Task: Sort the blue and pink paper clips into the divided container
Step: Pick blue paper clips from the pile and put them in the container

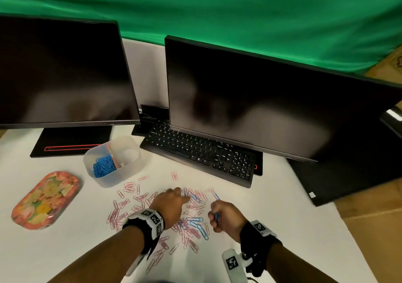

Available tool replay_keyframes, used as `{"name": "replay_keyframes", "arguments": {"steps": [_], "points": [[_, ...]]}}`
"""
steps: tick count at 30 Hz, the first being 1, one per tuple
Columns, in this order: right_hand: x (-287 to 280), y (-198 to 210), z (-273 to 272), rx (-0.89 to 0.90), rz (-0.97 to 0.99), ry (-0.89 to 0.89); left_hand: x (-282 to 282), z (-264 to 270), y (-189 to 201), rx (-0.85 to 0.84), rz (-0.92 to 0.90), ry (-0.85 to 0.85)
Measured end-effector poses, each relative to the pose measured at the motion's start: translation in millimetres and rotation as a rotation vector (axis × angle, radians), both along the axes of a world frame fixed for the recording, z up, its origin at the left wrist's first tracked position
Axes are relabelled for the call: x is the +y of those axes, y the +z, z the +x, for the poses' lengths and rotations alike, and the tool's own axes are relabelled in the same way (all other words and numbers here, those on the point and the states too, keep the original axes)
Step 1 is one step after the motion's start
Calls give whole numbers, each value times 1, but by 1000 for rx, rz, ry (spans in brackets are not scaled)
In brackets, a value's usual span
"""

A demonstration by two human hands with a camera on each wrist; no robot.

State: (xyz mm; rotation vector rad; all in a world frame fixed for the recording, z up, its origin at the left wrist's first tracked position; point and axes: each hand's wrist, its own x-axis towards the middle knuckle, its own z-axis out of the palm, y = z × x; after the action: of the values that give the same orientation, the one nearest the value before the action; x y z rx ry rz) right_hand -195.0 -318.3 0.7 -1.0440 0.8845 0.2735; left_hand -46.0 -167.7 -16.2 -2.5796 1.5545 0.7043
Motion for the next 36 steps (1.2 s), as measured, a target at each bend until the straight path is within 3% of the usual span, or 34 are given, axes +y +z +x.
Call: {"name": "replay_keyframes", "arguments": {"steps": [4, 9, 12, 14, 19, 26, 32, 36], "points": [[2, -5, 0, 59, -218, 153, 8, 1, 2, -9, -41, -19], [11, -11, -16, 10, -928, 635, 13, 1, 1, -62, -41, -29], [22, -15, -23, 29, -1139, 841, 18, -1, -4, -78, -44, -47], [25, -22, -24, 29, -1200, 873, 22, -1, -7, -87, -65, -63], [29, -22, -17, 74, -1225, 887, 20, -1, -4, -47, -97, -3], [31, -21, -12, 62, -1148, 909, -22, 2, 4, 96, -134, 400], [3, -21, -22, -29, -885, 566, -33, 6, -7, 129, -79, 503], [-23, -21, -20, -14, -591, 213, -26, 12, -9, 173, -99, 526]]}}
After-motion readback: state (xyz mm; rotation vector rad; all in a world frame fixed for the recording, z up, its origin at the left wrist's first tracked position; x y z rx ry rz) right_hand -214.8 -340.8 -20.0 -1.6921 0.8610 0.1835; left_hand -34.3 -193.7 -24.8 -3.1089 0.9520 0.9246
